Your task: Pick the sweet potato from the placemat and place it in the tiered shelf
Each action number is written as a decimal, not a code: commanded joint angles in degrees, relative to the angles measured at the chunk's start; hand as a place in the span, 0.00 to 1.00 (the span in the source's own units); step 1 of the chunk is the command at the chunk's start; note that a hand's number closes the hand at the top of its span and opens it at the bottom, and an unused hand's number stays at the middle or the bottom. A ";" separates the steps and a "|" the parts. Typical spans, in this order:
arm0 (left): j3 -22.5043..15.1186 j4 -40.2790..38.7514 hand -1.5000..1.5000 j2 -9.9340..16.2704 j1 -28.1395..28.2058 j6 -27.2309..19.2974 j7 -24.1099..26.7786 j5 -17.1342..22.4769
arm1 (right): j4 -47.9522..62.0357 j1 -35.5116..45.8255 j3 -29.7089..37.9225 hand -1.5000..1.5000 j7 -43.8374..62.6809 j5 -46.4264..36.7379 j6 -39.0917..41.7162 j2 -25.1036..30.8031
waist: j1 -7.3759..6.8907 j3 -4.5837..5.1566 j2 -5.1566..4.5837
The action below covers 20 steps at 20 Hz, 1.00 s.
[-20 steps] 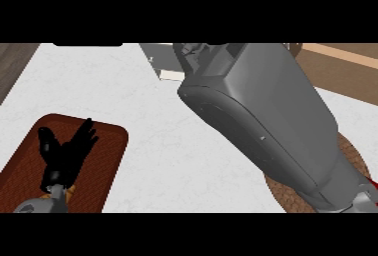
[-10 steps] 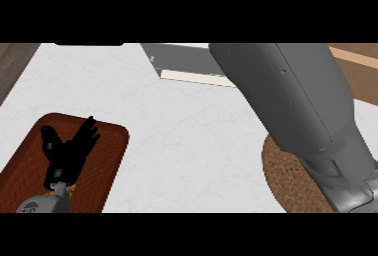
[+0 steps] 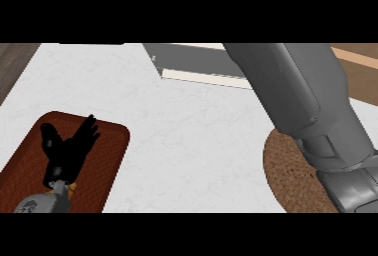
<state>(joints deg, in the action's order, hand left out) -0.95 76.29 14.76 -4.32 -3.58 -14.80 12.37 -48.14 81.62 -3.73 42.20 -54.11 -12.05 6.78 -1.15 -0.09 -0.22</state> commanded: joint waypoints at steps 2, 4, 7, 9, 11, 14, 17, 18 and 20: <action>0.17 0.94 0.50 -0.11 2.30 0.45 -0.41 -0.25 | 5.40 1.87 1.85 1.00 -4.91 0.05 -4.37 -1.14 | -0.19 0.12 -0.01; 0.92 -1.96 0.50 -0.51 0.67 1.00 0.84 -0.11 | 5.12 0.28 2.74 1.00 -9.31 1.49 -4.36 0.29 | 0.24 0.13 -0.06; 1.16 -3.45 0.50 -0.88 1.13 2.21 2.88 -0.12 | 9.47 3.48 3.33 1.00 -9.38 0.65 -4.48 -0.16 | -0.02 0.16 -0.13; 2.04 -2.51 0.50 0.60 0.49 2.59 1.10 -0.10 | 8.56 3.40 4.59 1.00 -10.35 1.85 -2.96 1.26 | 0.27 0.13 0.00; 0.67 -1.72 0.50 -1.18 -2.24 0.60 -1.71 -1.08 | 9.03 3.55 4.08 1.00 -10.03 0.87 -3.13 0.97 | 0.54 0.12 0.06; 0.52 -0.36 0.50 -1.81 1.60 0.75 -0.58 -1.02 | 11.22 3.64 2.18 1.00 -8.06 -1.68 -3.61 -1.44 | 0.13 0.13 0.05; -0.37 3.89 0.50 -1.80 2.31 -0.49 -3.35 -1.44 | 6.72 0.89 8.55 0.00 -8.58 3.17 -10.42 1.01 | 0.23 0.05 0.17; 1.08 0.39 0.50 -0.91 2.13 1.14 -0.79 -0.89 | 5.05 1.98 9.88 0.00 -7.45 4.64 -10.28 0.74 | 0.58 0.09 0.18; 1.54 -1.09 0.50 -0.68 -1.67 0.70 -1.80 -1.31 | 6.11 3.78 11.24 0.00 -6.95 5.53 -11.53 0.06 | 0.51 0.11 0.00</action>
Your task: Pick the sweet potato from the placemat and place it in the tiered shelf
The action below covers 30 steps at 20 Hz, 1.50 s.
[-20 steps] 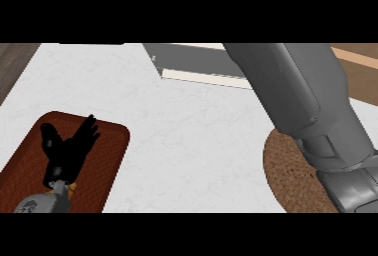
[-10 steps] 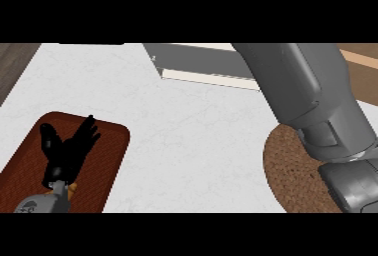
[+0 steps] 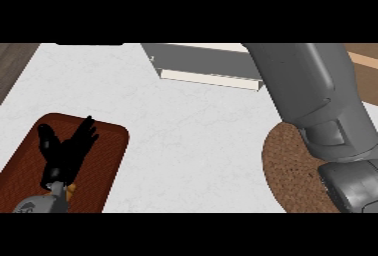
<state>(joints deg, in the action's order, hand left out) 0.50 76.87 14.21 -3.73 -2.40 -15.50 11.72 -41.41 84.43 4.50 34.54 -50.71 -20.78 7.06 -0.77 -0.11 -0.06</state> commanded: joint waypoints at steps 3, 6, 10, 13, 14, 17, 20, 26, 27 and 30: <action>-0.80 -1.25 0.50 -1.35 0.83 -0.07 1.09 -1.04 | -2.64 2.20 5.55 0.00 0.14 5.19 -5.08 -1.22 | -0.24 0.13 -0.11; -1.25 3.61 0.50 -1.44 1.98 -1.36 -2.16 -1.02 | -6.79 -4.65 6.83 0.00 -5.88 8.57 -10.41 -3.41 | -0.08 0.04 0.07; -0.33 0.94 0.50 -1.03 -0.74 -0.42 -2.52 -0.51 | -5.99 -0.45 12.34 0.00 -8.39 14.57 -11.08 -1.03 | -0.27 0.08 -0.25; 0.84 3.18 0.50 0.48 2.28 0.79 -2.87 0.39 | -11.11 -3.02 11.29 0.00 -5.14 12.48 -15.85 -2.27 | 0.25 0.08 0.25; 1.24 0.23 0.50 0.32 0.81 0.42 -1.33 -0.50 | -12.91 -5.23 11.25 0.00 -6.24 12.92 -15.45 -1.28 | 0.76 0.10 0.18; -0.19 1.15 0.50 -1.57 2.40 -1.17 -0.61 -1.93 | -15.04 -6.89 10.64 0.00 -2.28 8.43 -17.53 2.08 | 1.15 0.11 0.36; 1.15 -3.15 0.50 -1.91 0.46 -0.01 2.06 -1.21 | -19.67 -8.29 11.34 0.00 2.35 6.79 -19.77 2.90 | 1.83 0.14 0.37; 1.55 0.35 0.50 -0.52 6.26 1.90 1.70 -0.36 | -36.53 -18.09 15.84 0.00 7.26 13.07 -13.71 8.27 | 2.25 0.08 0.75; 1.29 2.40 0.50 -0.66 6.08 0.49 0.76 -1.26 | -39.62 -19.92 15.77 0.00 7.25 13.94 -12.35 9.29 | 1.86 0.07 0.64; 0.87 0.41 0.50 -1.82 3.65 0.10 0.63 -1.79 | -49.00 -27.72 16.11 0.00 8.70 17.84 -7.23 10.72 | 2.04 0.08 0.49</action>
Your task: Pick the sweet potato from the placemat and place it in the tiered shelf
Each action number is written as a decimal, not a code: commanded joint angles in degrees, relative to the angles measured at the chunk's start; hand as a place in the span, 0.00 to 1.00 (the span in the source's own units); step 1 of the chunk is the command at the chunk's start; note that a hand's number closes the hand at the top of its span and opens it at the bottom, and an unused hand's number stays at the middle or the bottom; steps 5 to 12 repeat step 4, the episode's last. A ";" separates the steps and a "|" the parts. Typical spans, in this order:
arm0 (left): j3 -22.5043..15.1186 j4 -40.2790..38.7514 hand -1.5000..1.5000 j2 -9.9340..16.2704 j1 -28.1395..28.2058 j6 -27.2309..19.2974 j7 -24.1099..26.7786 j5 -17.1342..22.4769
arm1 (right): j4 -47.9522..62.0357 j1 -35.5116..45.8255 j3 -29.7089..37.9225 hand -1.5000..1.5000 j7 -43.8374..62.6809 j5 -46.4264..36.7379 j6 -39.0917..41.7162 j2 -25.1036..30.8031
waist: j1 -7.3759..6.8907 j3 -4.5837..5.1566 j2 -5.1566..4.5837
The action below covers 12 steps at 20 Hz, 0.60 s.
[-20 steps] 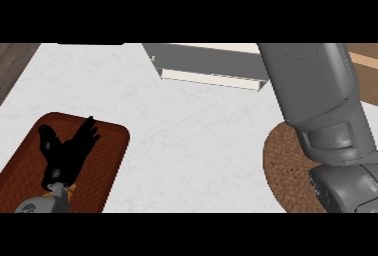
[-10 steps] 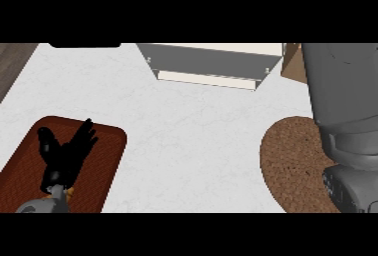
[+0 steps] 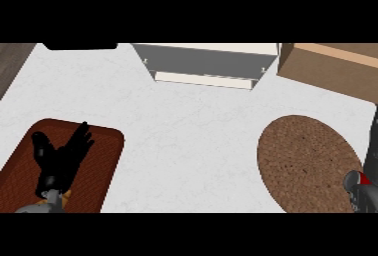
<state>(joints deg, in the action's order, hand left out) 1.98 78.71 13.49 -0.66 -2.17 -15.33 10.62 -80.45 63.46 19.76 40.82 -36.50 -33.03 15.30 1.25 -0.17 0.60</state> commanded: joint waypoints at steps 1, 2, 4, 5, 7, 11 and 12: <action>-0.03 -1.37 0.50 -1.64 0.36 -0.94 -0.09 -0.11 | -12.92 -8.01 2.55 0.00 3.61 6.83 7.98 4.06 | 0.41 0.12 -0.07; -0.74 0.75 0.50 -1.36 0.65 -0.95 -1.14 -0.69 | -14.10 -8.85 2.74 0.00 4.61 7.30 10.30 6.17 | -0.12 0.13 -0.17; 0.18 -1.04 0.50 -0.72 -1.54 -0.40 -1.74 -0.34 | -20.02 -13.77 4.21 0.00 4.77 10.69 11.60 6.29 | 0.01 0.14 -0.26; 0.18 -1.04 0.50 -0.72 -1.54 -0.40 -1.74 -0.34 | -20.02 -13.77 4.21 0.00 4.77 10.69 11.60 6.29 | 0.01 0.14 -0.26; 0.18 -1.04 0.50 -0.72 -1.54 -0.40 -1.74 -0.34 | -20.02 -13.77 4.21 0.00 4.77 10.69 11.60 6.29 | 0.01 0.14 -0.26; 0.18 -1.04 0.50 -0.72 -1.54 -0.40 -1.74 -0.34 | -20.02 -13.77 4.21 0.00 4.77 10.69 11.60 6.29 | 0.01 0.14 -0.26; 0.18 -1.04 0.50 -0.72 -1.54 -0.40 -1.74 -0.34 | -20.02 -13.77 4.21 0.00 4.77 10.69 11.60 6.29 | 0.01 0.14 -0.26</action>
